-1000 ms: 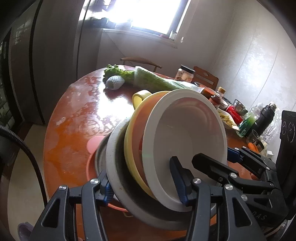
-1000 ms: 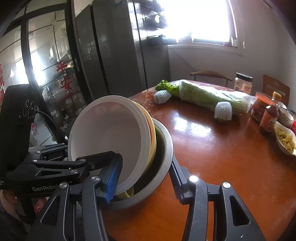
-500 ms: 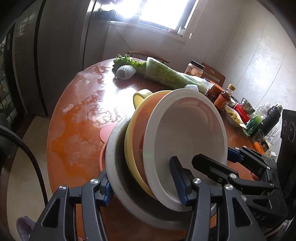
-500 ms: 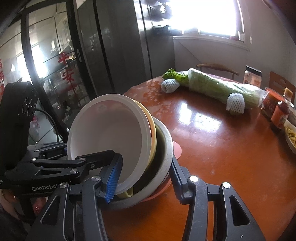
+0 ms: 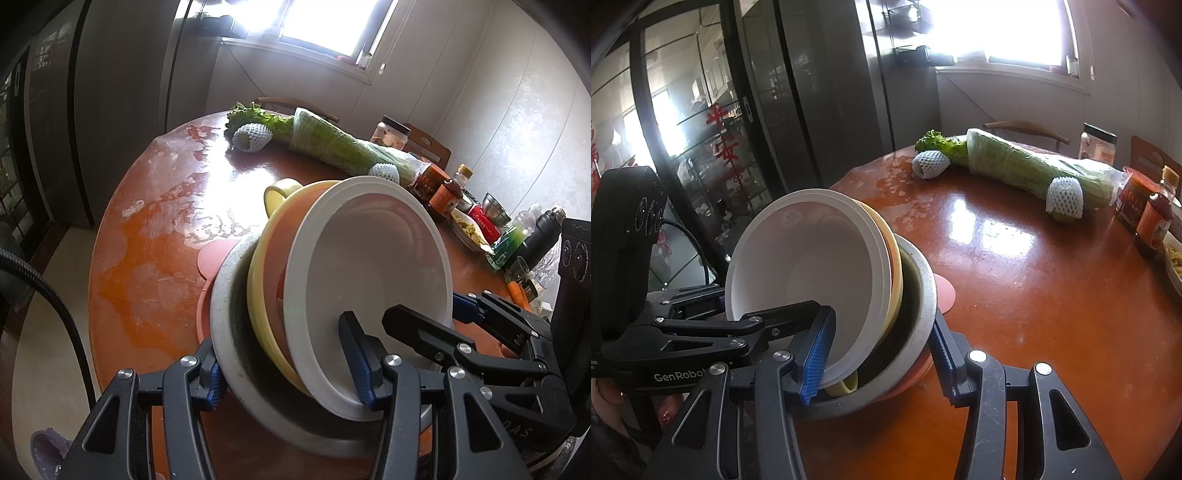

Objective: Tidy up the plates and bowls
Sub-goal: 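Lower the nested bowl stack onto the steel pan with the left gripper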

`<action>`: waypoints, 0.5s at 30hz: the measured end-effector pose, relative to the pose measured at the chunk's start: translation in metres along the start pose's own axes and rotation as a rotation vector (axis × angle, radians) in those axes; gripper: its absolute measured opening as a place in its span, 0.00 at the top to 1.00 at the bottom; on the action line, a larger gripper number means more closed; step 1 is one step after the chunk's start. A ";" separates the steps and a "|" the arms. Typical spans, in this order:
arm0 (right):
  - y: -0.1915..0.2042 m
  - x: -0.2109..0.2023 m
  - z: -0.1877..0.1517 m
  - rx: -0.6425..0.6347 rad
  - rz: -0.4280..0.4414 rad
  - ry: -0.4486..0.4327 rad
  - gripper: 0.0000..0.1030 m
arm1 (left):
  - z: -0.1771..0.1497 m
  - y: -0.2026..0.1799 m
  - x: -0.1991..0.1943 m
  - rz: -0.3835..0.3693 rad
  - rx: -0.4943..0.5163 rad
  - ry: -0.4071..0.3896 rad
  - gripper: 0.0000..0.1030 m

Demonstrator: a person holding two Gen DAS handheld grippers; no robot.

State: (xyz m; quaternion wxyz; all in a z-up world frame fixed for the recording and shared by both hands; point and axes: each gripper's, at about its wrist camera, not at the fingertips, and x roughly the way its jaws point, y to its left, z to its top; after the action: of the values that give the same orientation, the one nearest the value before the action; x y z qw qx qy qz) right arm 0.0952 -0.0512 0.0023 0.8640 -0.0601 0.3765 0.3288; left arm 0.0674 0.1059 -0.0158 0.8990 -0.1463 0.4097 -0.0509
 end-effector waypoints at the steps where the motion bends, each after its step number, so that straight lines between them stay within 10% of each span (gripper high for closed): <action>1: -0.001 0.001 0.000 0.001 0.001 0.001 0.50 | 0.000 0.000 0.000 0.001 0.000 0.000 0.48; 15: -0.008 0.007 -0.001 0.013 0.015 0.005 0.50 | -0.001 0.001 0.009 0.010 0.002 0.004 0.49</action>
State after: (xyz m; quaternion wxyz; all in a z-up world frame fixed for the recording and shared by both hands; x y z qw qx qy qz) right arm 0.1030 -0.0538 -0.0044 0.8610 -0.0524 0.3812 0.3327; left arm 0.0728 0.1049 -0.0236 0.8986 -0.1433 0.4121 -0.0472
